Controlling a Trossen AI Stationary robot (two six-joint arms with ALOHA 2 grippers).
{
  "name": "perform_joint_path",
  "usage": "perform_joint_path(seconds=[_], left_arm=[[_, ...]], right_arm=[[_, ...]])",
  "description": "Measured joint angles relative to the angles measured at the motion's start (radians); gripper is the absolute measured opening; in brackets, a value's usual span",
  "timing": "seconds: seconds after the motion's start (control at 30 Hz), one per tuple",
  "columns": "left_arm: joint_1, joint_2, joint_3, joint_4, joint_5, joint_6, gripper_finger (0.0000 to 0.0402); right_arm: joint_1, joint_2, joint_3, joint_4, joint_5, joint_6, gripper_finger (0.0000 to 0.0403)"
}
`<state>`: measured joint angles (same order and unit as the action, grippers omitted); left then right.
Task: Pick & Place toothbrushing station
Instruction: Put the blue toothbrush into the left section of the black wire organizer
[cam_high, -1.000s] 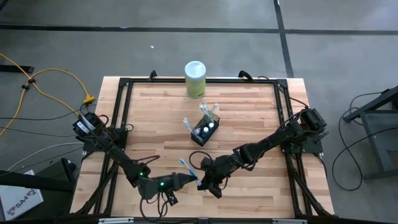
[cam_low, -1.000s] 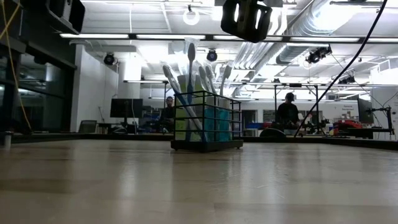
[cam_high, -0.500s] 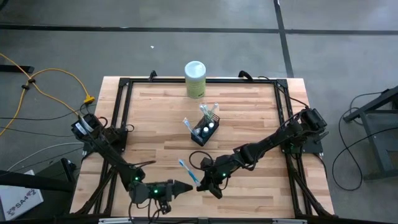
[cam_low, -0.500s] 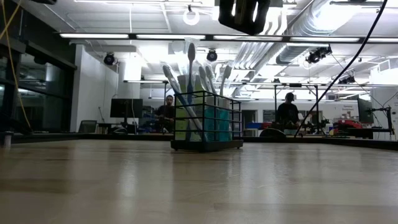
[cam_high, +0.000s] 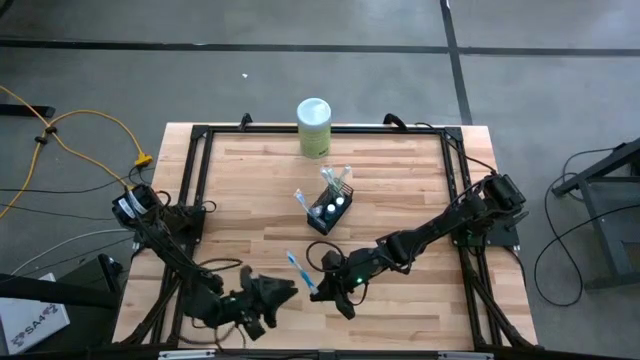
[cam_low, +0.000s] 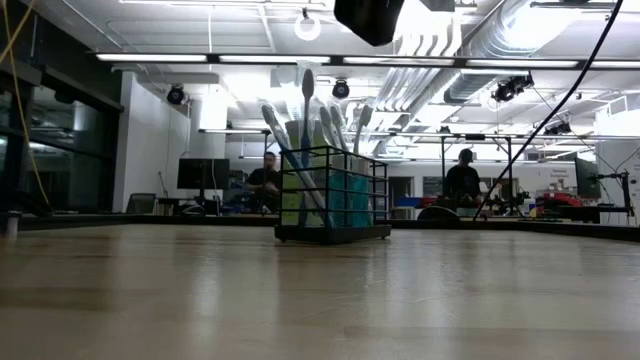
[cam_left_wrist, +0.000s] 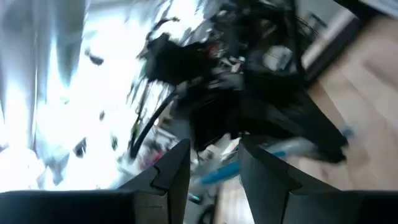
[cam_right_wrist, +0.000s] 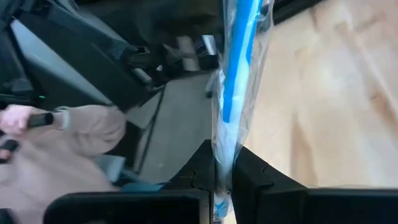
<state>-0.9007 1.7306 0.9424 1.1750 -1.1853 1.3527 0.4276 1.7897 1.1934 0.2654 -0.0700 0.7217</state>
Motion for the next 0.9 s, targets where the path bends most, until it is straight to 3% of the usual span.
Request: perform_joint_path(seconds=[0.23,0.47,0.6,0.9], left_arm=[[-0.044,0.0,0.0,0.178,-0.114,-0.15,0.0128],[-0.052,-0.014,0.0,0.296,-0.155,-0.275,0.0128],[-0.051,-0.047,0.0,0.301,-0.122,-0.35,0.0128],[-0.022,-0.092,0.0,0.241,0.019,-0.557,0.0128]], right_arm=[[0.012,-0.034,-0.001,-0.031,0.166,-0.19,0.0017],[0.012,-0.059,-0.001,-0.032,0.162,-0.372,0.0017],[0.03,-0.058,-0.001,-0.03,0.153,-0.469,0.0017],[0.094,-0.058,-0.001,-0.031,0.278,-0.619,0.0017]])
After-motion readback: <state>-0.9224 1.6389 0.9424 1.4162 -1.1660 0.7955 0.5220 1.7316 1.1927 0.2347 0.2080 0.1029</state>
